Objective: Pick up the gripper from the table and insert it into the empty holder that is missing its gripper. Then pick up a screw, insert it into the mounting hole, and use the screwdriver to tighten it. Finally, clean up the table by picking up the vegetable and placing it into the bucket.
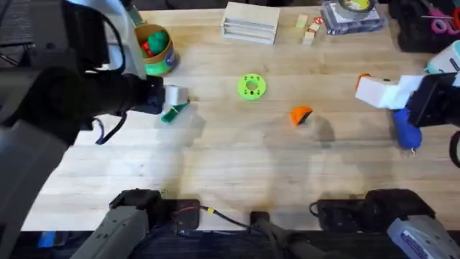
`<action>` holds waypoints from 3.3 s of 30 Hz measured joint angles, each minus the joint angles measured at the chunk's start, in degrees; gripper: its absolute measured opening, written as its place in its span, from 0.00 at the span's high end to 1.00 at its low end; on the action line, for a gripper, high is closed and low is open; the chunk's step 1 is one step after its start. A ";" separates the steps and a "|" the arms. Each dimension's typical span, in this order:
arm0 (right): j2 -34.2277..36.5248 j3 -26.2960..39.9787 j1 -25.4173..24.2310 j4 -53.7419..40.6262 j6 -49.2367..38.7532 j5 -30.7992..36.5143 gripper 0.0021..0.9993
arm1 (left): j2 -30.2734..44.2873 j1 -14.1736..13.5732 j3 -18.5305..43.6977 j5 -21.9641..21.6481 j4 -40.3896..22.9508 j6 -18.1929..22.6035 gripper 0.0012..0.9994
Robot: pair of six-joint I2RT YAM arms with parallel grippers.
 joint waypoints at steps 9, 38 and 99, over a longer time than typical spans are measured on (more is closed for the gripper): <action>0.00 0.00 0.00 -0.02 0.00 0.02 0.01 | -17.86 0.00 2.92 2.34 1.36 0.37 0.45; 0.00 0.00 0.00 -0.08 0.00 0.00 0.01 | -27.45 0.00 3.29 7.23 -2.44 0.22 0.01; 0.00 0.00 0.00 -0.11 0.00 0.00 0.01 | -54.47 -2.36 -47.75 19.11 44.67 1.11 0.01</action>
